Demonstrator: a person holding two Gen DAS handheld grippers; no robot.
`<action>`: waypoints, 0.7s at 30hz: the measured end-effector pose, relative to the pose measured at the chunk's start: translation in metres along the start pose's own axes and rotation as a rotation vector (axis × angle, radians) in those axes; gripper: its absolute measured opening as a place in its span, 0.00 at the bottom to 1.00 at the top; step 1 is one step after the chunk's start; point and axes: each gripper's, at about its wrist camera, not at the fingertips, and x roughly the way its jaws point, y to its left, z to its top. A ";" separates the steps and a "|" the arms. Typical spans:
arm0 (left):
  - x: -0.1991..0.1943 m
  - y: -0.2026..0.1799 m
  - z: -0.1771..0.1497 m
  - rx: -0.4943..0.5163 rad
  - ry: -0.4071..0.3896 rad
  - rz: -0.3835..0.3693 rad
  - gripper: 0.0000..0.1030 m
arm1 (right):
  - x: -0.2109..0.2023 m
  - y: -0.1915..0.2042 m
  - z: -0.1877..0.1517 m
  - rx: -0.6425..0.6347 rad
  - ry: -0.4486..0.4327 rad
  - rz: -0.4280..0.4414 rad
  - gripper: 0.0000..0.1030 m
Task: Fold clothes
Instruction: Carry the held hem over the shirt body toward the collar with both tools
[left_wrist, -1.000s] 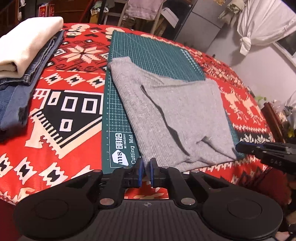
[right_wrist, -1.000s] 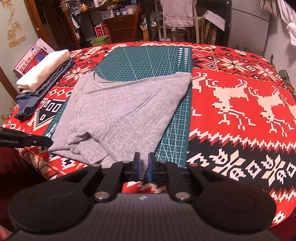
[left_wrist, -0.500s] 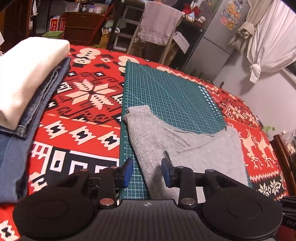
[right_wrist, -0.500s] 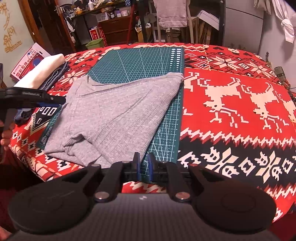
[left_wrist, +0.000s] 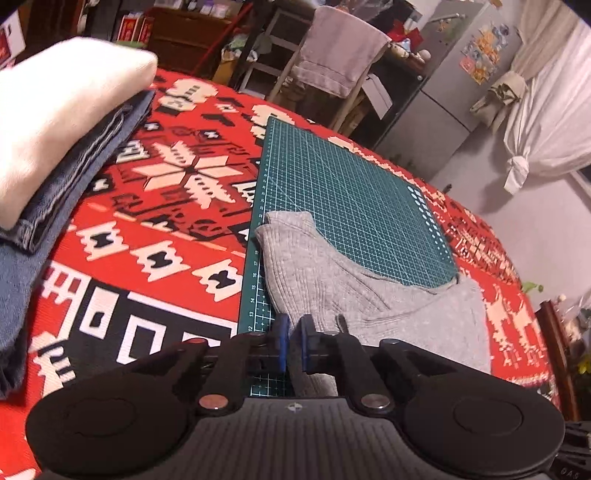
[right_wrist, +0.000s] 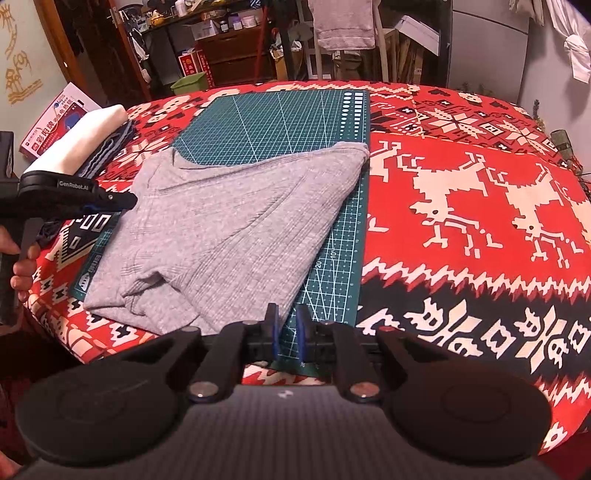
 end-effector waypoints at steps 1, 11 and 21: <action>-0.002 -0.001 -0.001 0.014 -0.009 0.015 0.05 | 0.000 0.000 0.001 -0.001 0.000 0.000 0.11; -0.022 0.025 0.012 0.004 -0.079 0.105 0.05 | 0.004 0.009 0.009 -0.023 0.001 -0.002 0.11; -0.057 -0.011 0.030 0.081 -0.128 -0.017 0.04 | 0.004 0.016 0.013 -0.029 -0.022 0.021 0.11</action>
